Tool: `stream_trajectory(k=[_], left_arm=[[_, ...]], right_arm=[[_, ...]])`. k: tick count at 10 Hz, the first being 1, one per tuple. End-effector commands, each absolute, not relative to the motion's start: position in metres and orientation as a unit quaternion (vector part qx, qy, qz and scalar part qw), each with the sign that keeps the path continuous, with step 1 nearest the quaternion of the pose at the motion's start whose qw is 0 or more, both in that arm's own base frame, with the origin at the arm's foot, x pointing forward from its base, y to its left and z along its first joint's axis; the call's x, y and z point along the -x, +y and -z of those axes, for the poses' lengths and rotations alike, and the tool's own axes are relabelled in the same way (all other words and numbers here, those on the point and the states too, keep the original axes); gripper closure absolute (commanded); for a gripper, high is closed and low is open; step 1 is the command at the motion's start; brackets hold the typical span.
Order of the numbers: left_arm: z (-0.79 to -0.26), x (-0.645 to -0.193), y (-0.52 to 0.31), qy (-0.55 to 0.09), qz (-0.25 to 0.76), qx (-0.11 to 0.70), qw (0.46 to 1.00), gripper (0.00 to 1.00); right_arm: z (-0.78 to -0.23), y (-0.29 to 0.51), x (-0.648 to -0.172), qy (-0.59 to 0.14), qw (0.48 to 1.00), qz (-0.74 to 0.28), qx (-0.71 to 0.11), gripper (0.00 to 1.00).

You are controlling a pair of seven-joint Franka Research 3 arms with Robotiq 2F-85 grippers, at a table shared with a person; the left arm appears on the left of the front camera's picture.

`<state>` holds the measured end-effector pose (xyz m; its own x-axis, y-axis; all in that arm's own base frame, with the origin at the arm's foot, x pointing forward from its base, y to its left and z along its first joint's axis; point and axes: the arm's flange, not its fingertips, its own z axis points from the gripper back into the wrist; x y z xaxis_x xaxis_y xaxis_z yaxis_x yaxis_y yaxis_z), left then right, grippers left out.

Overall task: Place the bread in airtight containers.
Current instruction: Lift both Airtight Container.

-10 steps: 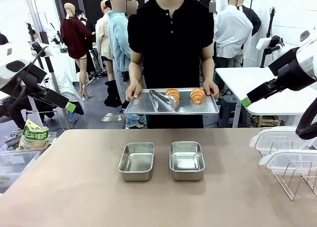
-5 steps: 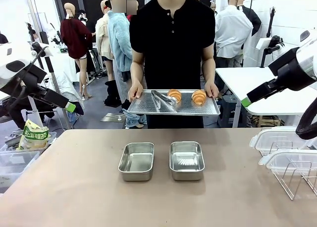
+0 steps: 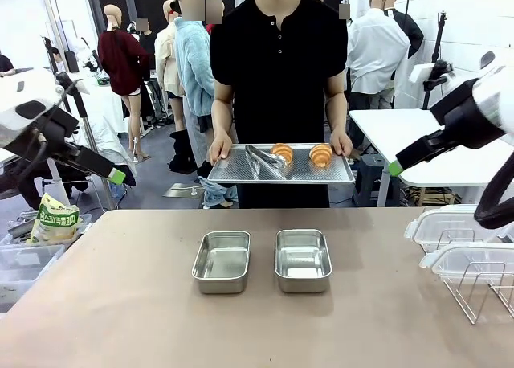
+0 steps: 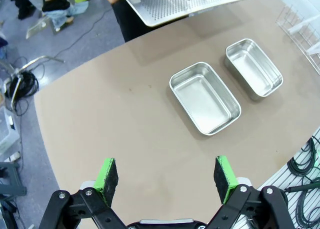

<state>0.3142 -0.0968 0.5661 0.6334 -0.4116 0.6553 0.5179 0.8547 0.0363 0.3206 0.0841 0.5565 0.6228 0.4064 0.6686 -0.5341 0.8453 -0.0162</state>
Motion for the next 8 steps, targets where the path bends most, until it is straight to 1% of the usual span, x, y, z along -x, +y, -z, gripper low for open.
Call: stream_trajectory(k=[1, 2, 5, 6, 7, 8], left_arm=[[-0.554, -0.351, -0.12, -0.318, 0.197, 0.096, 0.922, 0.0], [-0.544, -0.366, -0.128, -0.29, 0.166, 0.101, 0.937, 0.0], [-0.503, -0.404, -0.147, -0.243, 0.066, 0.069, 0.965, 0.0], [-0.494, -0.411, -0.155, -0.229, 0.04, 0.055, 0.971, 0.0], [-0.483, -0.418, -0.16, -0.213, 0.026, 0.038, 0.976, 0.0], [-0.47, -0.422, -0.166, -0.18, 0.01, 0.02, 0.983, 0.0]], right_arm=[[-0.555, 0.129, -0.343, -0.311, 0.927, -0.203, -0.054, 0.0], [-0.546, 0.147, -0.355, -0.295, 0.942, -0.155, -0.025, 0.0], [-0.495, 0.19, -0.39, -0.217, 0.971, -0.099, 0.031, 0.0], [-0.478, 0.193, -0.4, -0.194, 0.977, -0.08, 0.04, 0.0], [-0.463, 0.193, -0.409, -0.175, 0.981, -0.072, 0.032, 0.0], [-0.449, 0.194, -0.413, -0.159, 0.985, -0.068, 0.026, 0.0]])
